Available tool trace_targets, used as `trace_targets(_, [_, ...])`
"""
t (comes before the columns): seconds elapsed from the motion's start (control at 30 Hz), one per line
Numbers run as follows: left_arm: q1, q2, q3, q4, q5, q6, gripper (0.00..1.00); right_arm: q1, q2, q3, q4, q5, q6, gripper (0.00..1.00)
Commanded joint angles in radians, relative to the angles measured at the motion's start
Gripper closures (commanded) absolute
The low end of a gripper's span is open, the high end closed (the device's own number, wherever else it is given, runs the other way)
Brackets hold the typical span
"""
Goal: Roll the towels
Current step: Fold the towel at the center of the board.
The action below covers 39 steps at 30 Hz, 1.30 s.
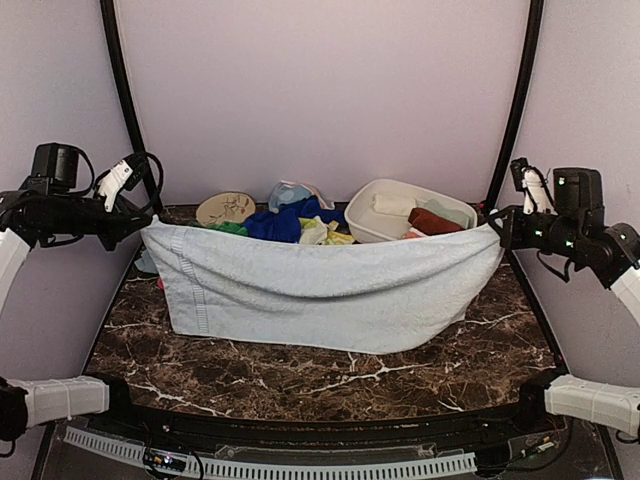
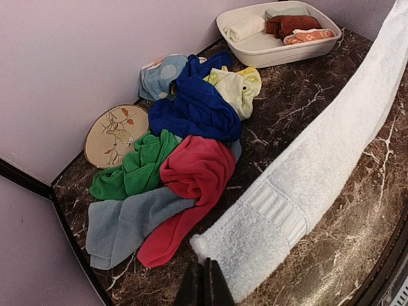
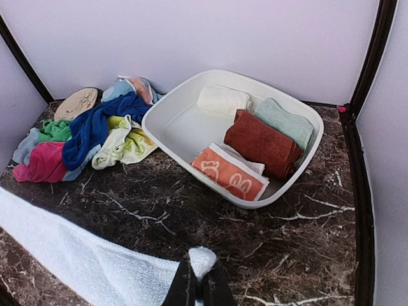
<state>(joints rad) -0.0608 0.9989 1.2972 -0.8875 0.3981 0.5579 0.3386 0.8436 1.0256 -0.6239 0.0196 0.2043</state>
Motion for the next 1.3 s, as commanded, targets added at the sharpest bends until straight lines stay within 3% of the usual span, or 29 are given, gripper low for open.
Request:
trace_targets(0.0, [0.004,-0.086,0.100,-0.217,0.074,0.029,1.00,0.004,-0.053,0.106,-0.124,-0.010,0.033,1.00])
trace_targets(0.2, [0.005,-0.092,0.250,-0.334,0.061,0.031,1.00,0.004,-0.041,0.216,-0.212,-0.005,0.040,1.00])
trace_targets(0.3, [0.005,-0.087,0.220,-0.330,0.032,0.040,1.00,0.004,-0.029,0.206,-0.201,0.013,0.047,1.00])
trace_targets(0.47, [0.004,-0.077,-0.044,-0.148,-0.054,0.056,1.00,0.002,0.076,0.054,-0.103,0.028,0.039,1.00])
trace_targets(0.63, [0.004,0.070,-0.258,0.193,-0.131,0.036,1.00,-0.011,0.256,-0.052,0.098,0.075,-0.001,1.00])
trace_targets(0.77, [0.004,0.269,-0.260,0.378,-0.215,0.014,1.00,-0.023,0.390,-0.081,0.246,0.071,-0.021,1.00])
trace_targets(0.93, [0.005,0.454,-0.188,0.459,-0.244,-0.002,1.00,-0.030,0.507,-0.088,0.348,0.083,-0.057,1.00])
trace_targets(1.27, [0.005,0.508,-0.169,0.500,-0.201,-0.017,1.00,-0.034,0.583,-0.076,0.390,0.082,-0.086,1.00])
